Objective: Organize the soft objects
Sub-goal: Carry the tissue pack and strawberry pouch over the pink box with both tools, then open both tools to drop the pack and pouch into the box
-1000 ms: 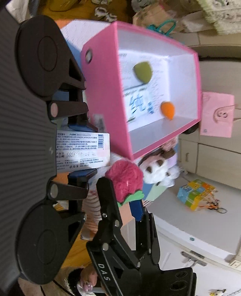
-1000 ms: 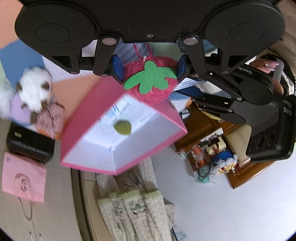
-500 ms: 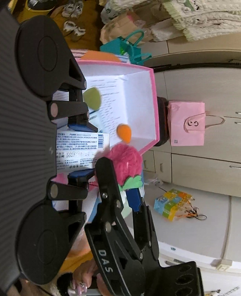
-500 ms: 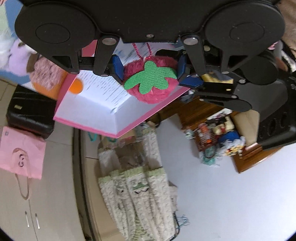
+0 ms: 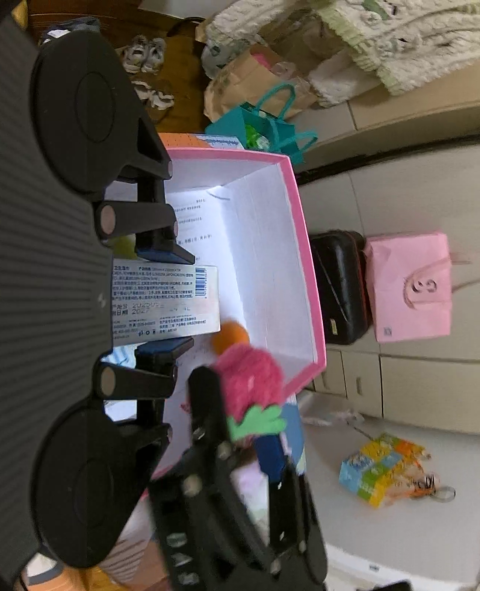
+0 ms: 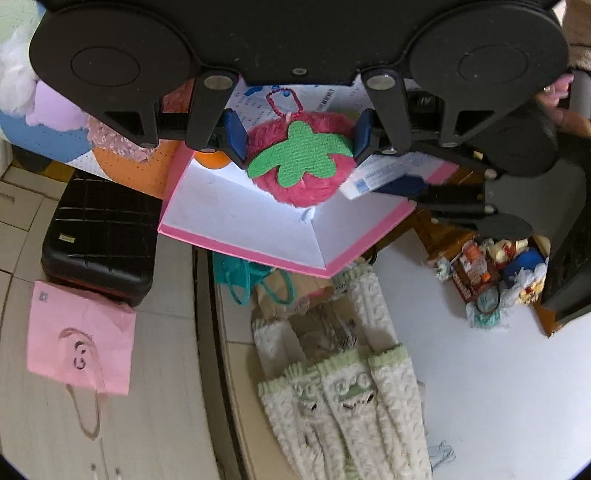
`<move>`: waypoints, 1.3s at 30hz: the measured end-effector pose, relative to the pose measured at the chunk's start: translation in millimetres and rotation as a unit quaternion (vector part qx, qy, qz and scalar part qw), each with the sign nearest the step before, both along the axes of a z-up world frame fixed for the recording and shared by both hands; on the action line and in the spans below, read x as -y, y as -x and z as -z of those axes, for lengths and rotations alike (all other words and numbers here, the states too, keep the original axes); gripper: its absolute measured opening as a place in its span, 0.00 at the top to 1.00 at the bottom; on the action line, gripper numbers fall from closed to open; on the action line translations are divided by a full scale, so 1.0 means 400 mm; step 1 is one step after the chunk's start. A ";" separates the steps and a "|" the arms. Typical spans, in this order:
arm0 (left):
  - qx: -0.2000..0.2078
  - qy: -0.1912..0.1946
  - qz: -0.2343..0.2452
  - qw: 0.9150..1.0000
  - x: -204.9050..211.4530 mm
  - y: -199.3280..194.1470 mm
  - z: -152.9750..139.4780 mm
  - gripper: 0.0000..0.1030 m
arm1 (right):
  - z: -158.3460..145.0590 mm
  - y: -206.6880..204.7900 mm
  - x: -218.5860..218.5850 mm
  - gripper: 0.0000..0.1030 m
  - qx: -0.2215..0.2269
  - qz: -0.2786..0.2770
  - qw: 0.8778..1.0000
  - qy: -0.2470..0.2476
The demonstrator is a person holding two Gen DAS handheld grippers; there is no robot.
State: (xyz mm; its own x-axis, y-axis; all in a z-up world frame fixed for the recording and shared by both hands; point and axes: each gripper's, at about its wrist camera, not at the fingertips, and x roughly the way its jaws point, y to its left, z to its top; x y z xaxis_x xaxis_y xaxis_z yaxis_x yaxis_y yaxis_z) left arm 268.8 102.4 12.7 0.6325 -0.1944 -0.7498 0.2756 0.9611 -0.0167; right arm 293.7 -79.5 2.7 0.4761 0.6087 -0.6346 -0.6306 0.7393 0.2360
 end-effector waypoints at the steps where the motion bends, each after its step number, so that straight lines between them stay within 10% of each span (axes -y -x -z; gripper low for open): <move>1: -0.006 0.001 -0.004 1.000 -0.005 -0.013 0.005 0.62 | 0.006 -0.008 -0.002 0.40 -0.002 -0.001 1.000 0.005; 20: 0.006 0.016 -0.028 0.999 -0.052 -0.079 0.018 0.60 | 0.072 -0.050 -0.109 0.36 0.024 -0.050 0.993 0.103; 39: 0.074 0.020 0.017 0.997 -0.048 0.162 -0.082 0.49 | -0.004 0.131 -0.001 0.31 0.069 -0.039 0.996 0.052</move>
